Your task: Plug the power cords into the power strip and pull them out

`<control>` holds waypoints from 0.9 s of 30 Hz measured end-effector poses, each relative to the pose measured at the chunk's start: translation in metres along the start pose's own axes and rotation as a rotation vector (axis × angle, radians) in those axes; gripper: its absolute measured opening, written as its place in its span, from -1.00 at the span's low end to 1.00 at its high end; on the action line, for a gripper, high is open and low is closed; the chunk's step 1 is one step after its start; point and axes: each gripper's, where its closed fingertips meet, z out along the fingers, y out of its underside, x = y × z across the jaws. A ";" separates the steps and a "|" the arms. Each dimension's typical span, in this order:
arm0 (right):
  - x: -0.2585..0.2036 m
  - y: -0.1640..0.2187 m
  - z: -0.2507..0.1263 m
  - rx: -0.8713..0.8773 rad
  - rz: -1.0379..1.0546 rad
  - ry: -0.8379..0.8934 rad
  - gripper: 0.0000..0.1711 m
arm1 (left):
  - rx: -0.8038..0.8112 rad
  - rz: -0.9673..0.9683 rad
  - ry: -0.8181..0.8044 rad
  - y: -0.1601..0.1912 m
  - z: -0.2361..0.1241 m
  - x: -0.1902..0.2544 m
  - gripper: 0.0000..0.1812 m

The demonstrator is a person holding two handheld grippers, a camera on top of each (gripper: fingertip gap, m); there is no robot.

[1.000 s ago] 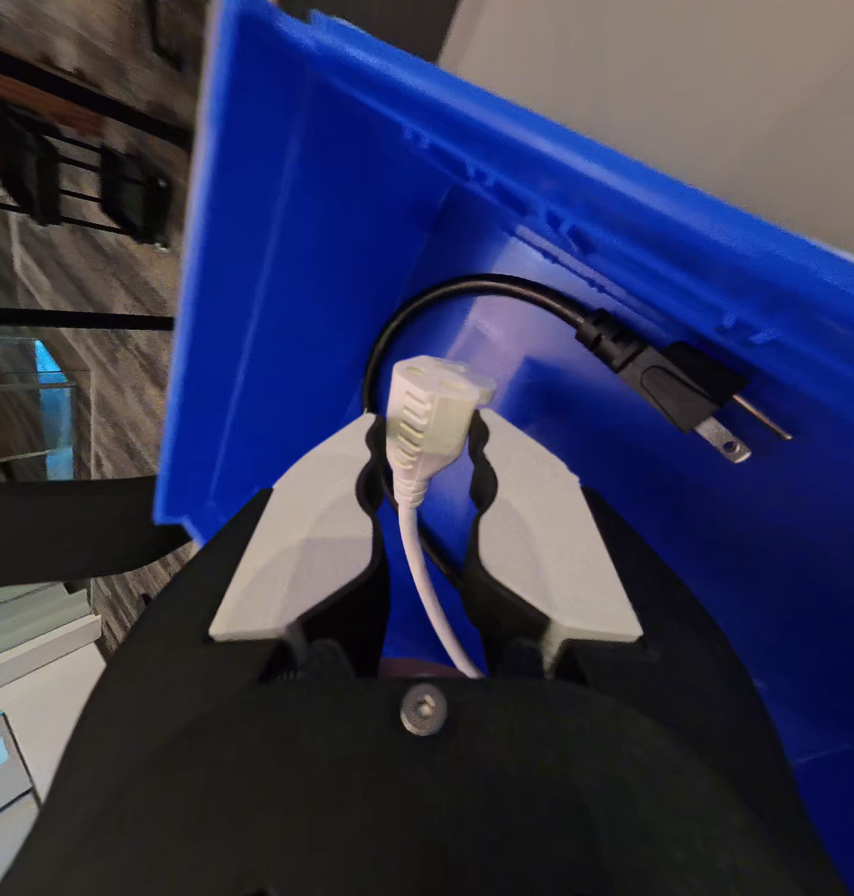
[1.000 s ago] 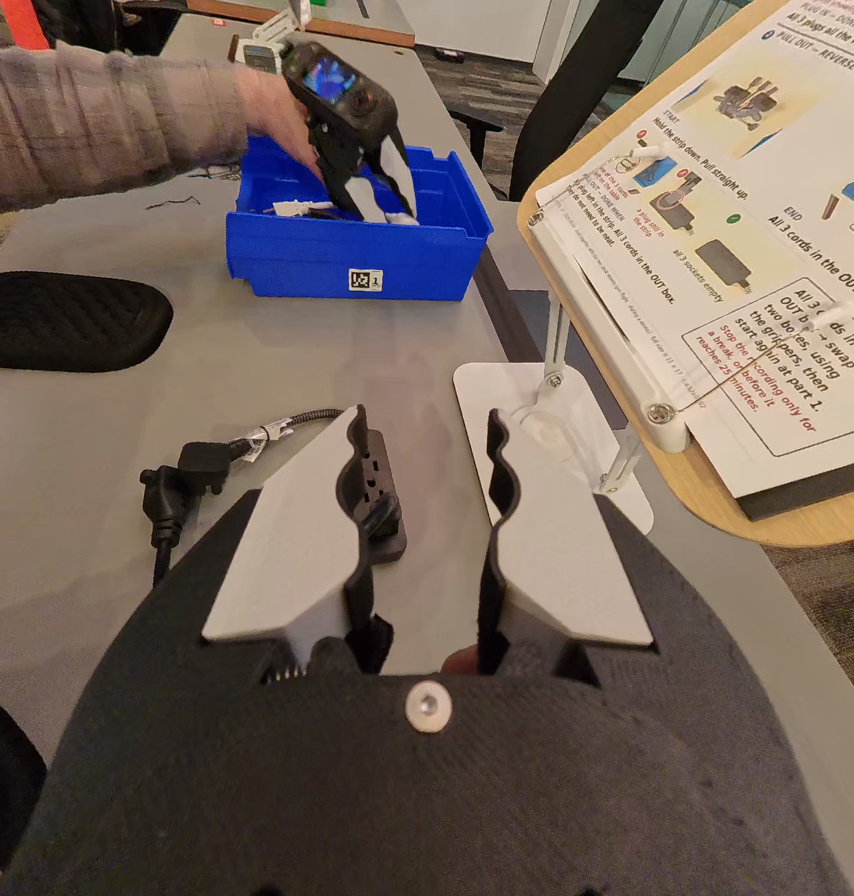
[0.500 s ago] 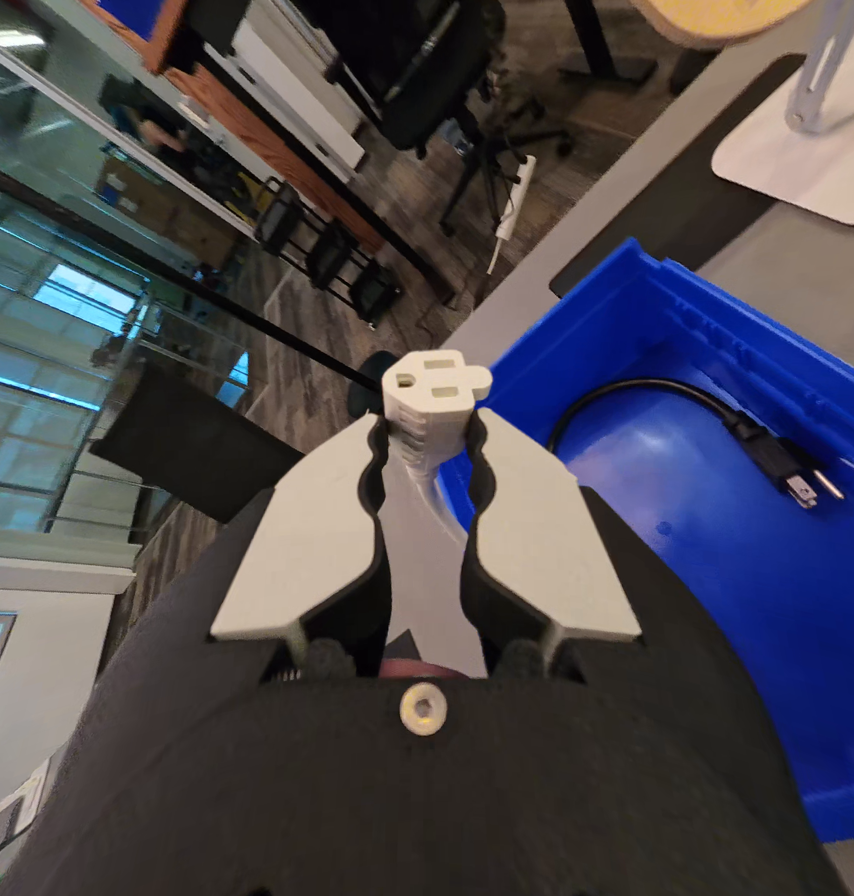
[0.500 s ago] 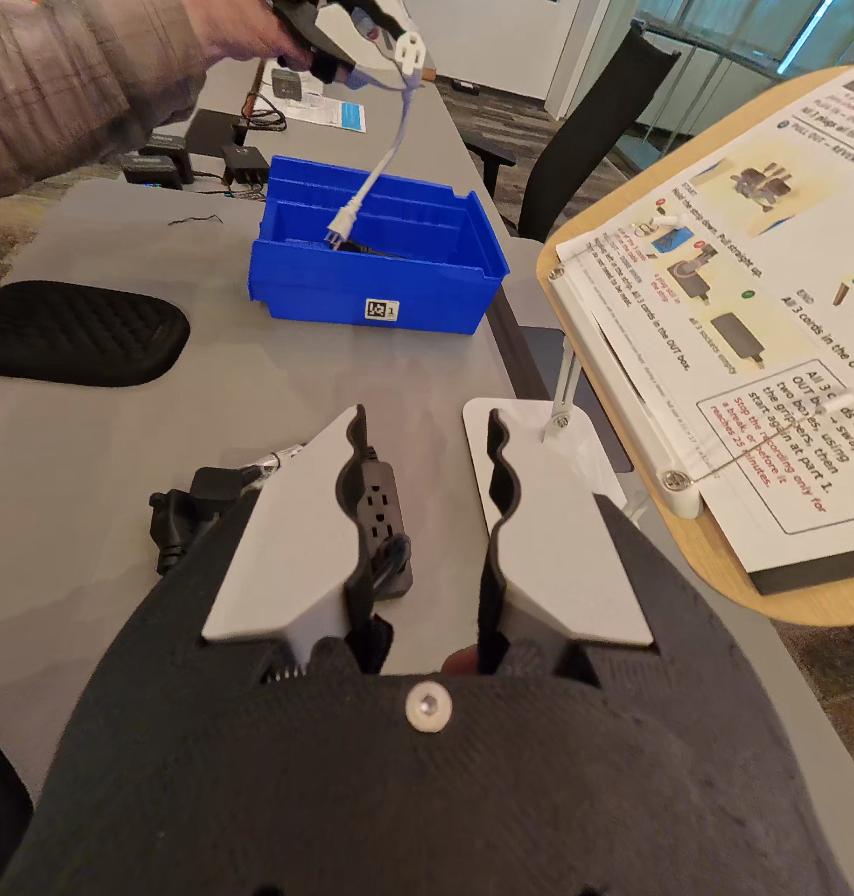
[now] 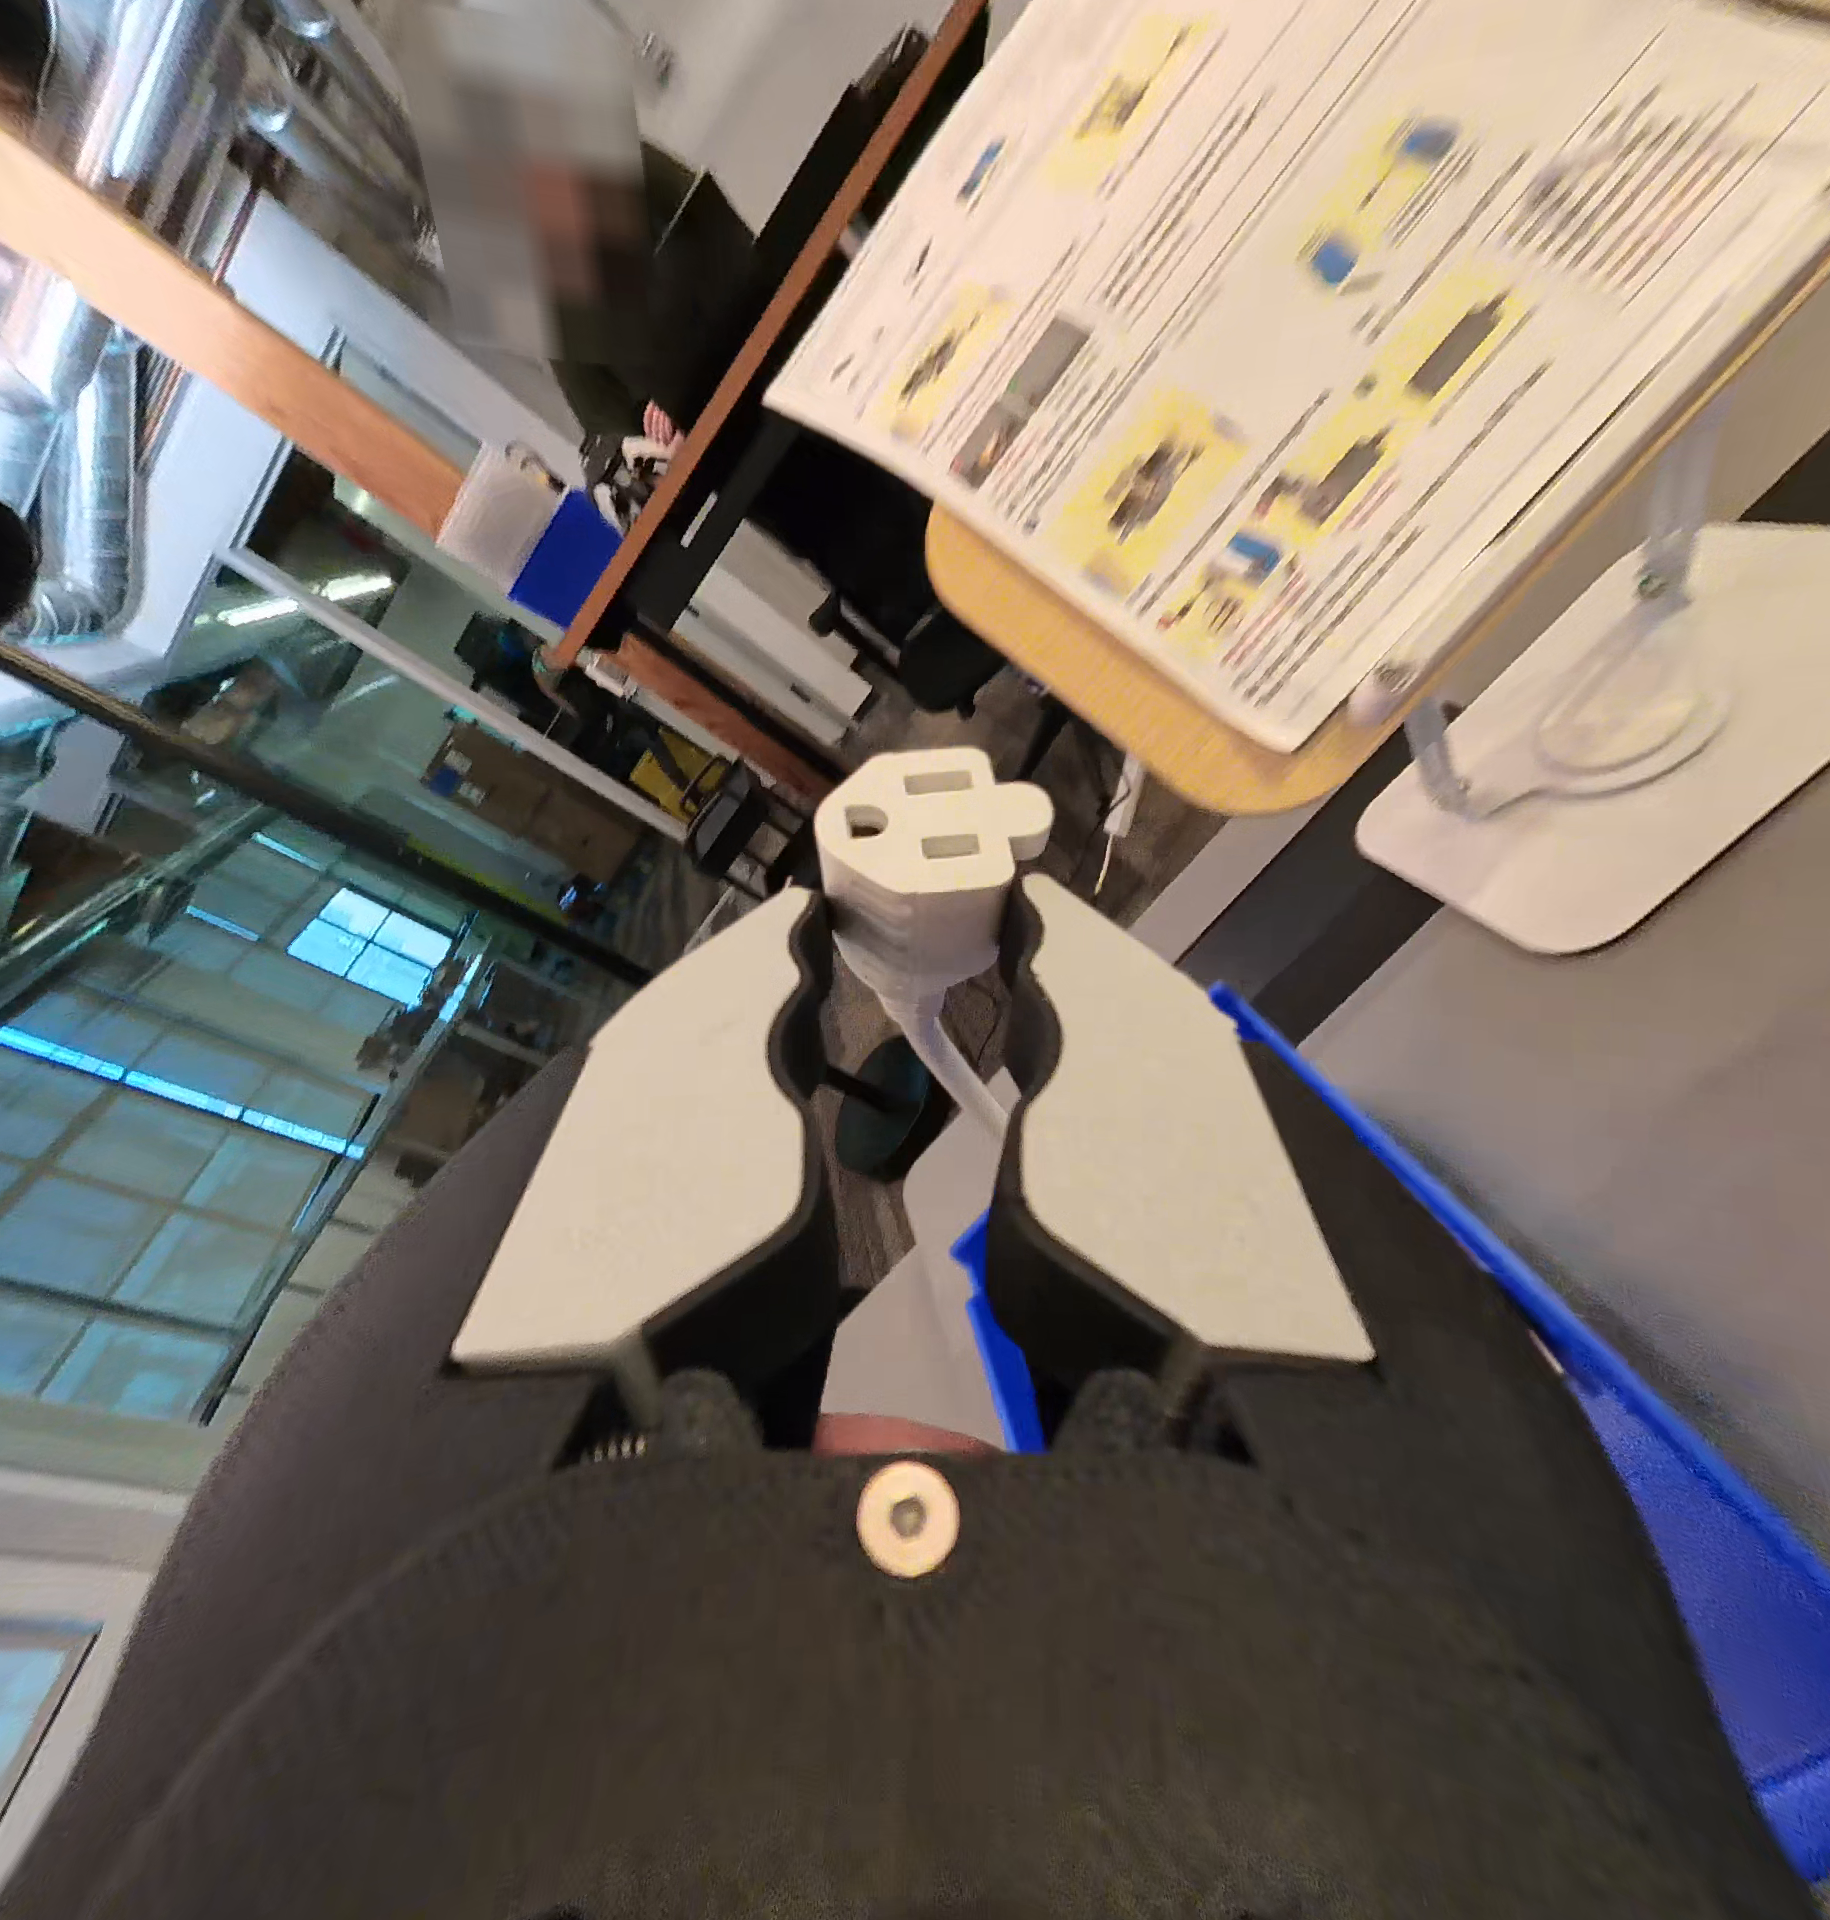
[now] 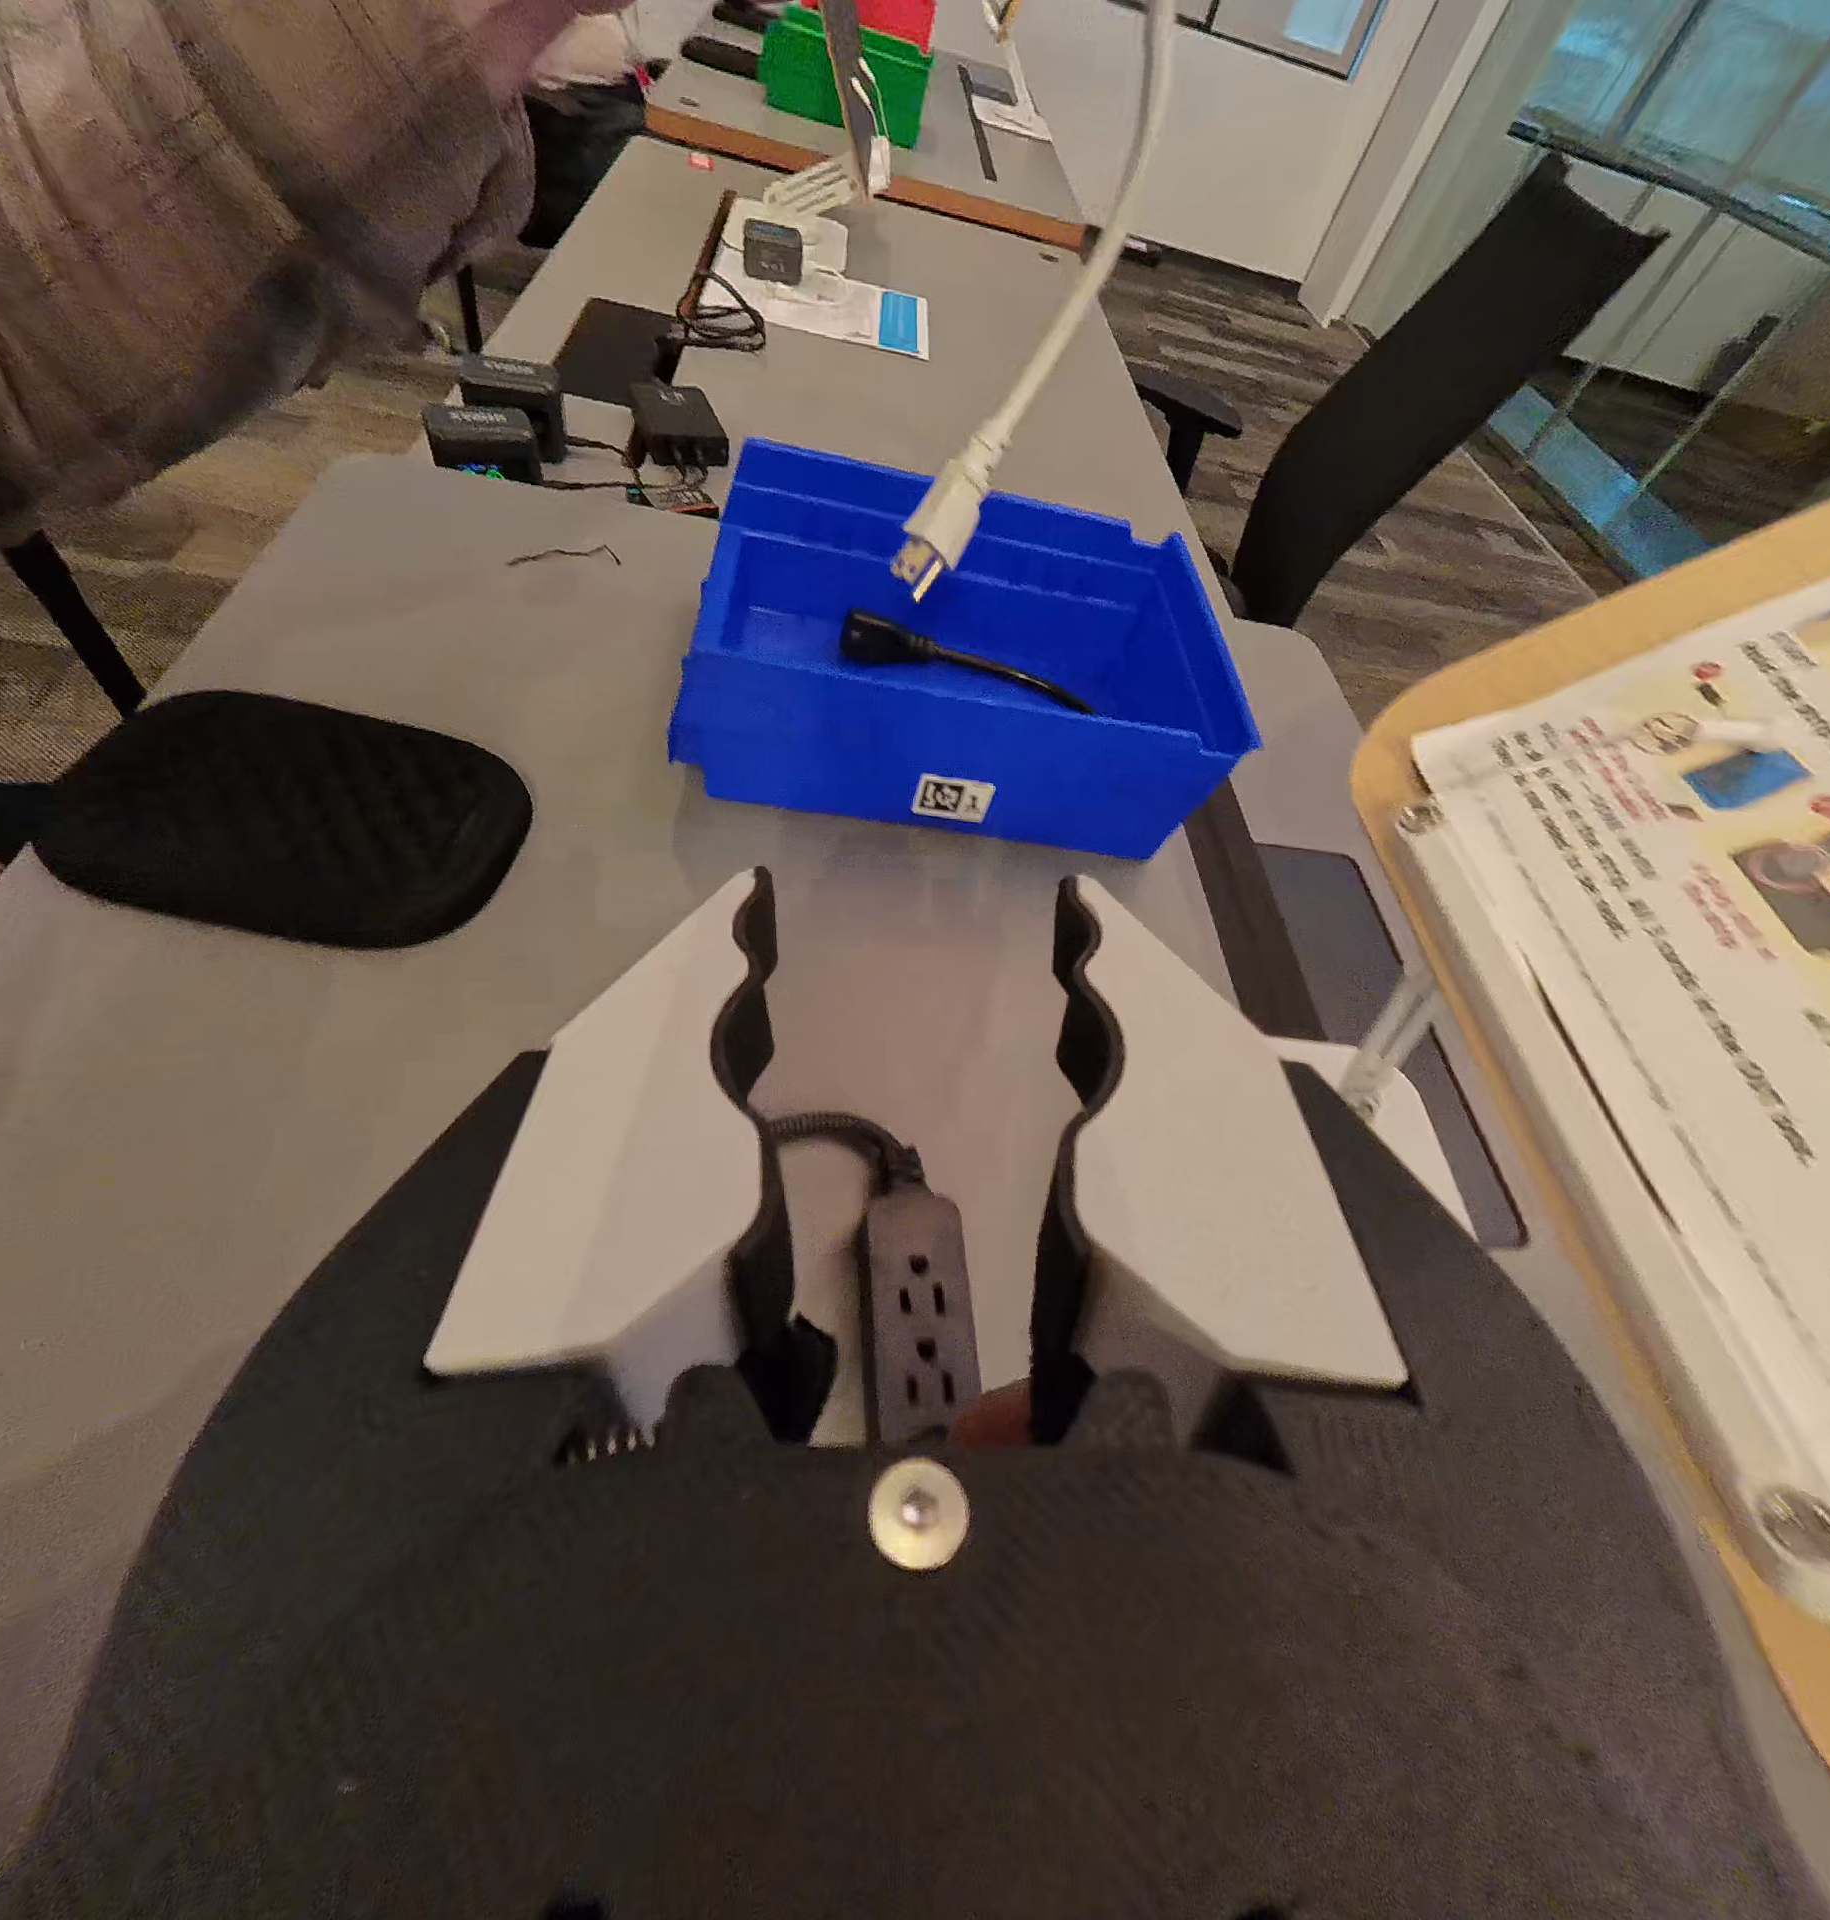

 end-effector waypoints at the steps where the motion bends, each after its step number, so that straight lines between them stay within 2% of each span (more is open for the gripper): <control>1: -0.002 -0.003 0.008 0.008 0.012 -0.007 -0.38 | 0.016 0.006 0.013 -0.013 -0.001 0.006 -0.67; 10: -0.010 -0.003 0.074 0.068 0.217 -0.023 -0.19 | 0.192 0.066 0.109 -0.118 -0.008 0.068 -0.67; 13: -0.003 -0.004 0.082 0.137 0.300 -0.019 -0.20 | 0.227 0.094 0.149 -0.143 -0.010 0.093 -0.67; 17: 0.004 0.010 0.087 0.114 0.322 0.001 -0.25 | 0.256 0.129 0.193 -0.166 -0.010 0.123 -0.67; 19: 0.004 0.016 0.090 0.101 0.325 -0.002 -0.35 | 0.279 0.142 0.225 -0.176 -0.011 0.138 -0.66; 21: 0.000 0.018 0.090 0.101 0.320 -0.031 -0.70 | 0.280 0.163 0.229 -0.181 -0.010 0.148 -0.66; 27: -0.003 0.015 0.087 0.153 0.339 -0.089 -0.74 | 0.295 0.198 0.251 -0.190 -0.011 0.160 -0.66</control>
